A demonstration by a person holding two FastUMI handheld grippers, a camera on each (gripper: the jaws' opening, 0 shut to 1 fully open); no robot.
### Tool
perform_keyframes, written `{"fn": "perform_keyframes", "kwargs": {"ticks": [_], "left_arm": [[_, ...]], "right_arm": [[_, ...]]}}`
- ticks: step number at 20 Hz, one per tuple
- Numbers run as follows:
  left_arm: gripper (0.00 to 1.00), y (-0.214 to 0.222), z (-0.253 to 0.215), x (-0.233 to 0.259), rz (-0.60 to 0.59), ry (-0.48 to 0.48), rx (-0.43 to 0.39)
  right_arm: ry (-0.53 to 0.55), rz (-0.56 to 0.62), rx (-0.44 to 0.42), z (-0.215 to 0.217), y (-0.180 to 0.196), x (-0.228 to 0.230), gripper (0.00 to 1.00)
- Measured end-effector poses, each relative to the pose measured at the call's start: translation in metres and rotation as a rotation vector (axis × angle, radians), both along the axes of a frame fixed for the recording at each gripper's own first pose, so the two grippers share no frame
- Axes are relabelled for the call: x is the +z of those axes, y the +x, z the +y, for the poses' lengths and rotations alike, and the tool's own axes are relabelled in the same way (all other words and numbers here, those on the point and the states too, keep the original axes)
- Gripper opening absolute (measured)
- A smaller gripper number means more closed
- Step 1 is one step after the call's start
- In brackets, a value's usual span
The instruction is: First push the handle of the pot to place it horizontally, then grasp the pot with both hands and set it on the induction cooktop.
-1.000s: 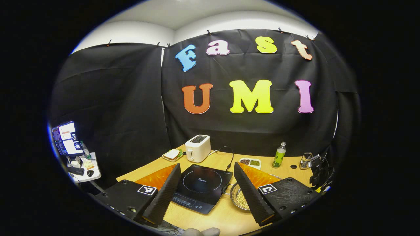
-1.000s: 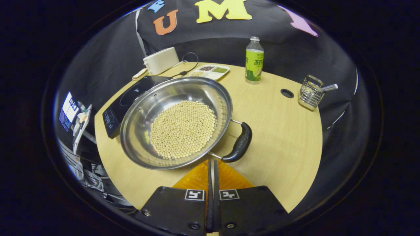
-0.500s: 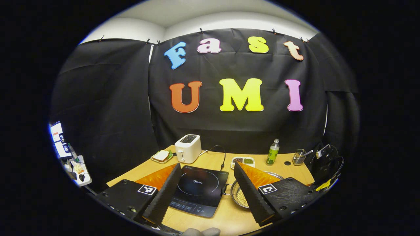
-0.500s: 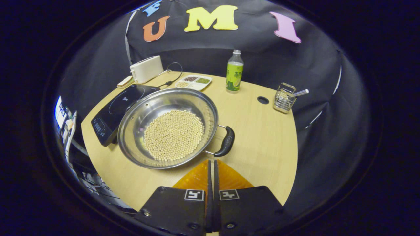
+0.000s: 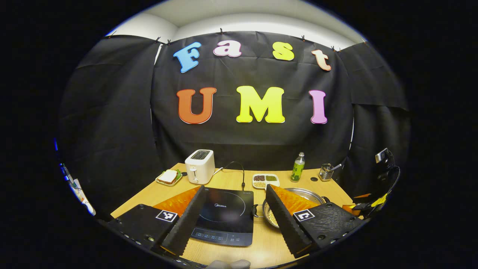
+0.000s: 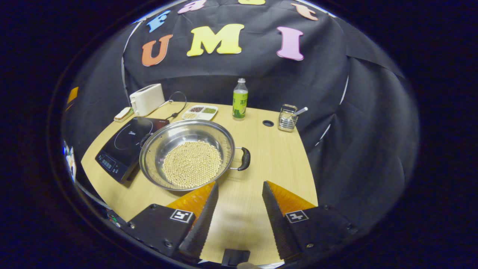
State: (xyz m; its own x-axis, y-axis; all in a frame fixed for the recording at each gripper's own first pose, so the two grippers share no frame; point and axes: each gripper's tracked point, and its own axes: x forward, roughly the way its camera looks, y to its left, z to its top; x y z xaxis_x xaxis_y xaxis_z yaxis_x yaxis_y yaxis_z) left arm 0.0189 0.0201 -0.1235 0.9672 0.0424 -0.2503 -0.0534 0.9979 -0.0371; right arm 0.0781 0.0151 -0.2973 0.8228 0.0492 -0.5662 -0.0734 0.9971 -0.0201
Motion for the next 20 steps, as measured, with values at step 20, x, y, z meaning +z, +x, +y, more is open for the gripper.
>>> {"fn": "perform_keyframes", "kwargs": {"ticks": [20], "left_arm": [[0.96, 0.069, -0.065, -0.15, 0.319, -0.071, -0.063]], "right_arm": [[0.145, 0.14, 0.044, 0.014, 0.053, -0.047, 0.97]]}}
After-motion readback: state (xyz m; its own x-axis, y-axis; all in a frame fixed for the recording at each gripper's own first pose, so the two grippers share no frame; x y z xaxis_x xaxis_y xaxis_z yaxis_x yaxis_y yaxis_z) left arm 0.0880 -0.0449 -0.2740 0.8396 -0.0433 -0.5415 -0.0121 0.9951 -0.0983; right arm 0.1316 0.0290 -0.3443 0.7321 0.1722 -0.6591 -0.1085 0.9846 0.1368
